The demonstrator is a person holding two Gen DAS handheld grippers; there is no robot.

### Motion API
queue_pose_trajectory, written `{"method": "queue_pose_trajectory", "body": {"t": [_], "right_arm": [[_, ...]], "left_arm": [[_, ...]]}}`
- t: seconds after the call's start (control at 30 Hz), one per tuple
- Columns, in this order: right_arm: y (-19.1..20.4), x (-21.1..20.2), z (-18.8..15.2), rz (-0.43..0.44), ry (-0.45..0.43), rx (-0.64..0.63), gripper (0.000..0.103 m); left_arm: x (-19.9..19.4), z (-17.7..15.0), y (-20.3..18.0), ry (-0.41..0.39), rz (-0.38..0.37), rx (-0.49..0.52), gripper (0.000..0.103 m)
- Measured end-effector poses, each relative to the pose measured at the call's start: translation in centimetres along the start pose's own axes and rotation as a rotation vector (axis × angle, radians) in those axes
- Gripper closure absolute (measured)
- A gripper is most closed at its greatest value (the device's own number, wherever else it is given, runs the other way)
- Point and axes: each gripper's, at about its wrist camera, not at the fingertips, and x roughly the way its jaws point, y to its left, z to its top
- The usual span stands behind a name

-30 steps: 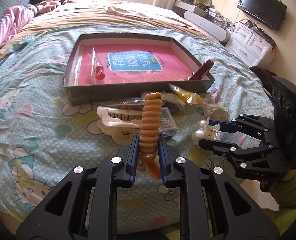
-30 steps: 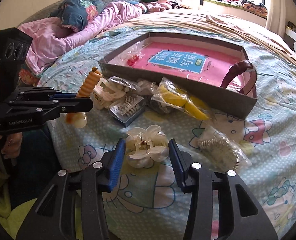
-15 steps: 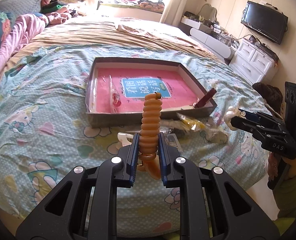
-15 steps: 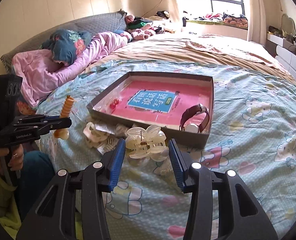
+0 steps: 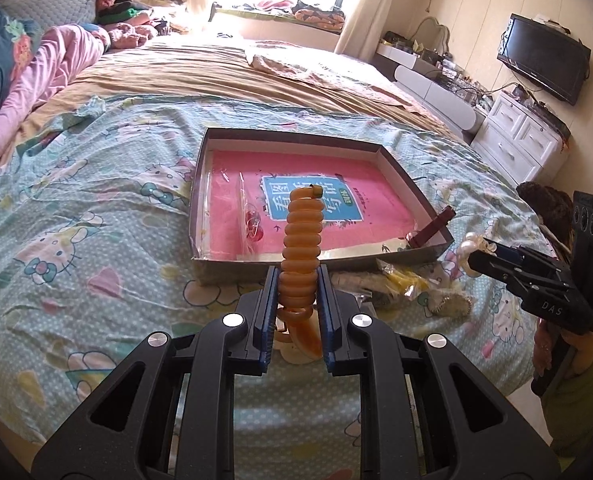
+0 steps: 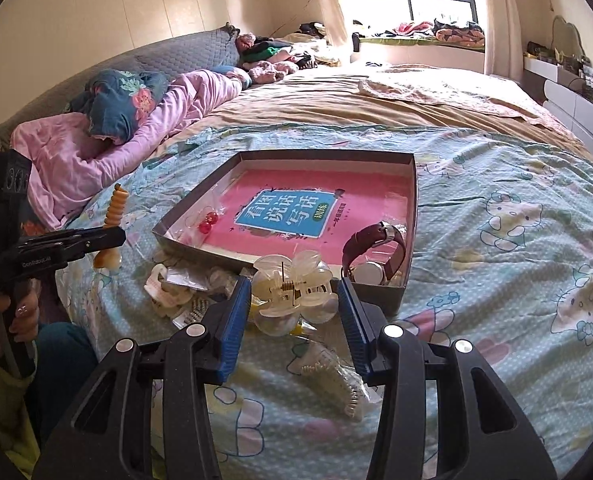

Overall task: Organize jewelry
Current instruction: 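Grasp the white claw clip with the right tool while the left carries the coiled tie over the box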

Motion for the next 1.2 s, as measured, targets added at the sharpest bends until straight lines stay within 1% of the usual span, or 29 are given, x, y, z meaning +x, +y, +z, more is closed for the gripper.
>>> {"method": "queue_pose_trajectory", "body": {"t": [0.53,0.63,0.73,1.0,1.2], "right_arm": [[-0.2,3.9,1.1,0.053,0.043,0.030,0.060],[-0.8,4.8,1.5,0.042,0.044,0.039,0.060],[-1.4,5.6,1.8,0.011,0.043,0.036,0.060],[-2.9,7.6,3.0,-0.023,0.038,0.034,0.060],[-3.2,8.5,4.1,-0.043,0.029,0.017,0.060]], "left_arm": [[3.1,2.2,-0.3,0.032,-0.010,-0.009,0.092],[3.8,2.6,-0.2,0.037,-0.011,-0.015,0.092],[4.3,3.0,-0.2,0.039,-0.011,-0.016,0.092],[5.8,3.5,-0.1,0.054,-0.004,-0.021,0.092],[7.4,3.8,0.1,0.077,-0.002,-0.026,0.092]]}}
